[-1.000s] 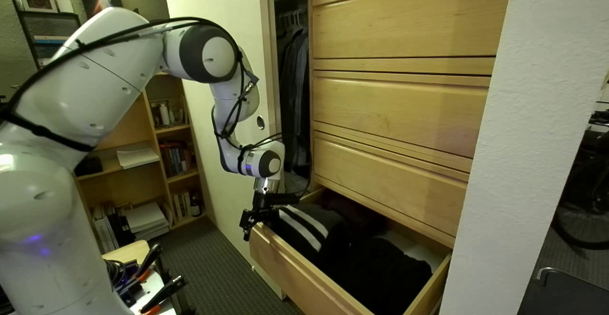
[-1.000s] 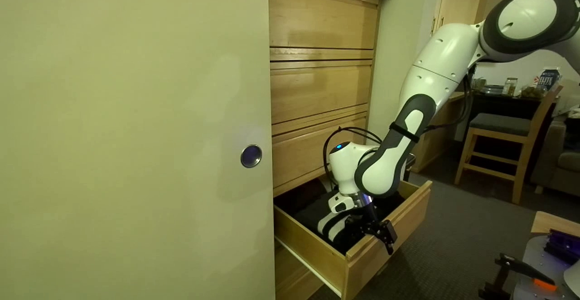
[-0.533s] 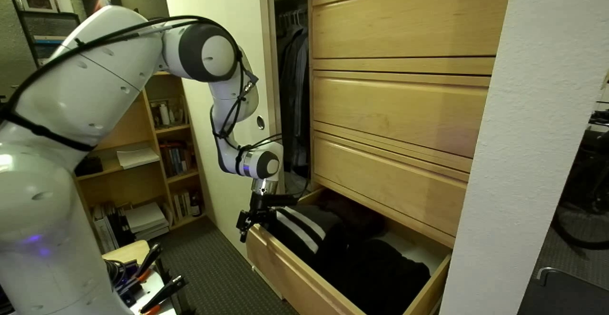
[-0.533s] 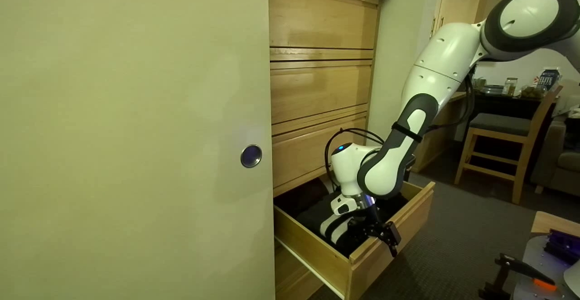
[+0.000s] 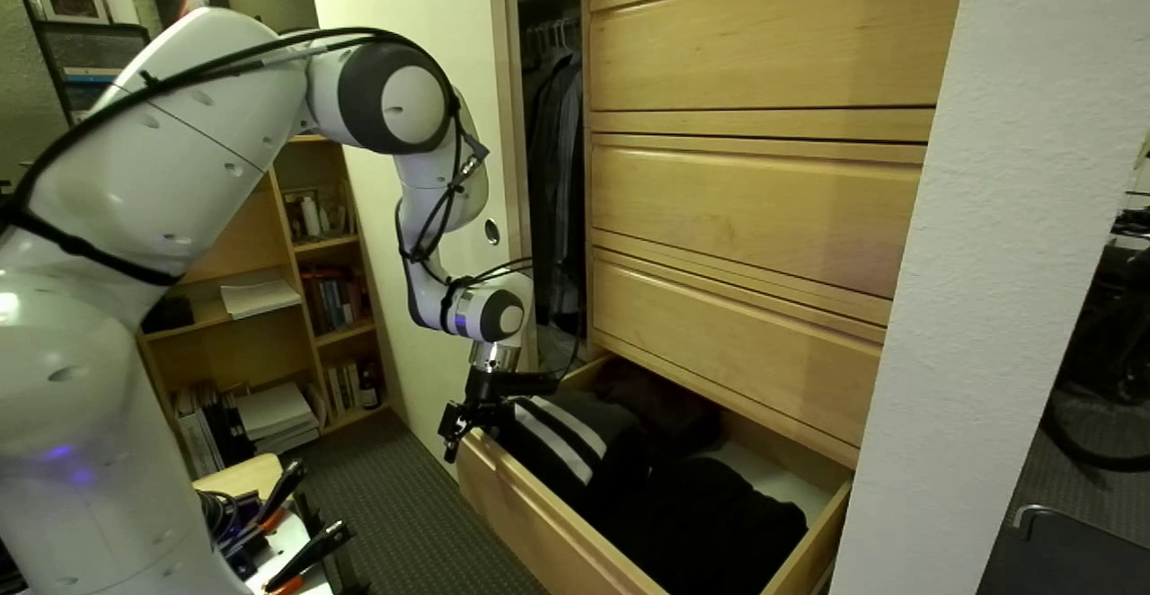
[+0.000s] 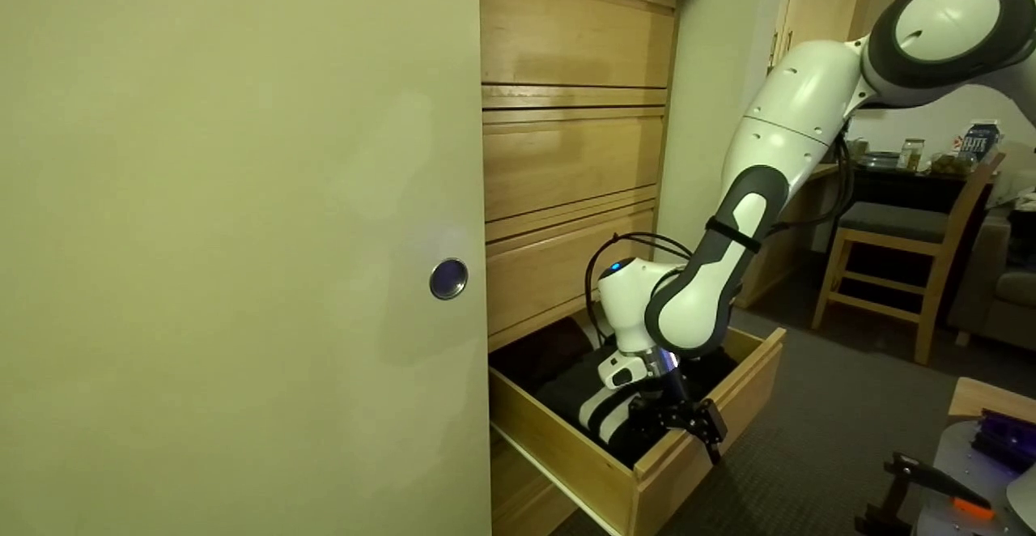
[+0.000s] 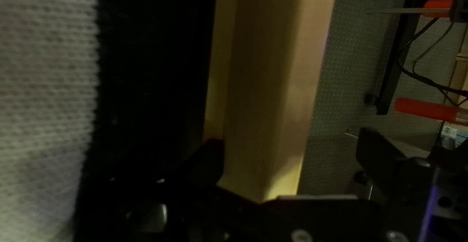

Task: Open the fourth drawer

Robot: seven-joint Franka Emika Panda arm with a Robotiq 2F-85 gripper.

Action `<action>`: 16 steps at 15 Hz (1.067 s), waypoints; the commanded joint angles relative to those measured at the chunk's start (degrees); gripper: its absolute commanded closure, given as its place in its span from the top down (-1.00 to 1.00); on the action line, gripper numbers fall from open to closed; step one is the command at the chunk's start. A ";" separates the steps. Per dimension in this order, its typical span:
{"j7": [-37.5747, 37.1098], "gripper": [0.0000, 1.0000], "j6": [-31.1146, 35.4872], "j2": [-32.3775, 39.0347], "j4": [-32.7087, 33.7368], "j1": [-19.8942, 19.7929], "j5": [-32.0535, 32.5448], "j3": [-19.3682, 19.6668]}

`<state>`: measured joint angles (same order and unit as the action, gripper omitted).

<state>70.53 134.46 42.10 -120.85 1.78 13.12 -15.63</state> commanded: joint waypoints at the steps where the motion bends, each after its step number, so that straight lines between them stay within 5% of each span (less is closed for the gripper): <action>1: 4.24 1.00 -0.24 -0.92 -3.51 -1.57 -2.95 -2.76; 16: 2.48 1.00 -0.05 -0.03 0.11 0.07 -2.00 0.32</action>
<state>72.64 134.46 42.11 -120.88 1.28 11.68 -15.80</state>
